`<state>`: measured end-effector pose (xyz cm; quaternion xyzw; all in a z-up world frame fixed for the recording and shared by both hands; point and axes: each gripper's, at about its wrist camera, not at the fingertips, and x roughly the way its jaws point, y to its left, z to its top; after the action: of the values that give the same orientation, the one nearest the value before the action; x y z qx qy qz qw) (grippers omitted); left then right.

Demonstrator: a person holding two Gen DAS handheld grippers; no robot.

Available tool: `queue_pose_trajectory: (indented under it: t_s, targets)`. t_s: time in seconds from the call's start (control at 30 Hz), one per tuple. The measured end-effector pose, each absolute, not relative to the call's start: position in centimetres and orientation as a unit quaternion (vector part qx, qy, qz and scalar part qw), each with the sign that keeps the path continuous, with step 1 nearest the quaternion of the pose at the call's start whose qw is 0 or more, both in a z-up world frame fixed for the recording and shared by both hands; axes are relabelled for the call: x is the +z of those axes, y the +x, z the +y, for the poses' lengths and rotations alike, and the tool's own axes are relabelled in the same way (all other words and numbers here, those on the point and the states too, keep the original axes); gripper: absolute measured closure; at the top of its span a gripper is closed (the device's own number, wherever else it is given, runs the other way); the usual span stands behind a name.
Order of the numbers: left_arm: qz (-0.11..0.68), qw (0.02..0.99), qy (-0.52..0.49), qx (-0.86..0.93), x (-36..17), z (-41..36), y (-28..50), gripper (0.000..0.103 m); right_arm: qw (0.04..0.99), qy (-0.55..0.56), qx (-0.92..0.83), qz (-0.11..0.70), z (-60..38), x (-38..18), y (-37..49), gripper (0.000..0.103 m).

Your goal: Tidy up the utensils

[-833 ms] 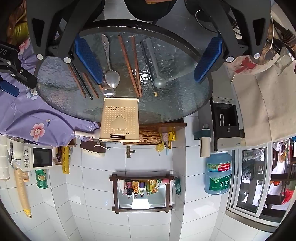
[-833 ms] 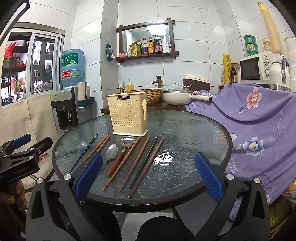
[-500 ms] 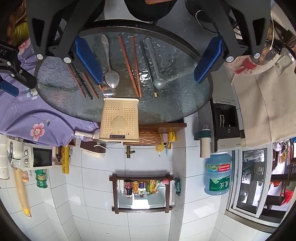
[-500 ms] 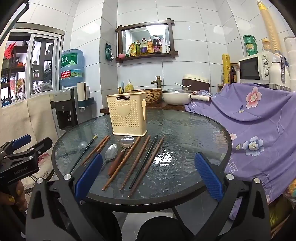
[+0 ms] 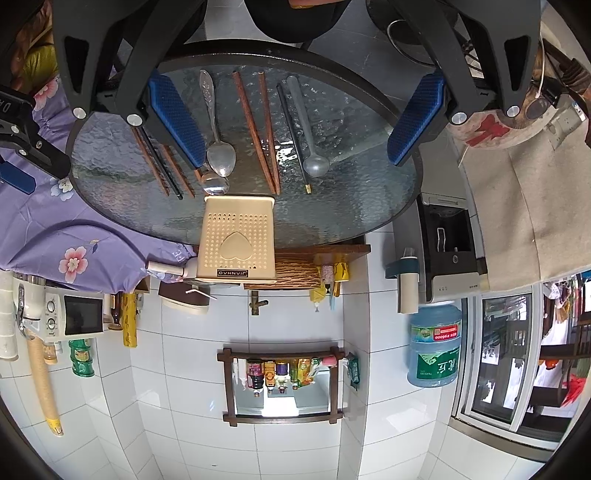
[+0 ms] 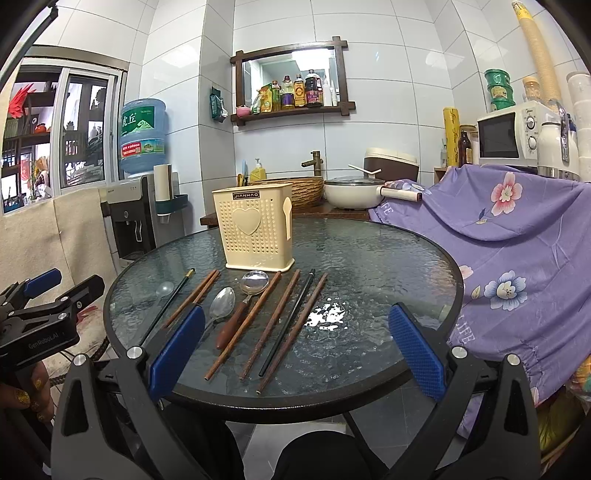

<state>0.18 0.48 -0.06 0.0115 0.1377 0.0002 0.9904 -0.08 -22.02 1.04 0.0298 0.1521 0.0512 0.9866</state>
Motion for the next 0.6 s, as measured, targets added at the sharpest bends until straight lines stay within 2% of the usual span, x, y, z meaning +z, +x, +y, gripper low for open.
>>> queue_pose_trajectory:
  t_s: [0.6]
  targets:
    - [0.139, 0.990, 0.013, 0.001, -0.02, 0.30, 0.14, 0.006, 0.986, 0.032, 0.052, 0.153, -22.09, 0.90, 0.05, 0.005]
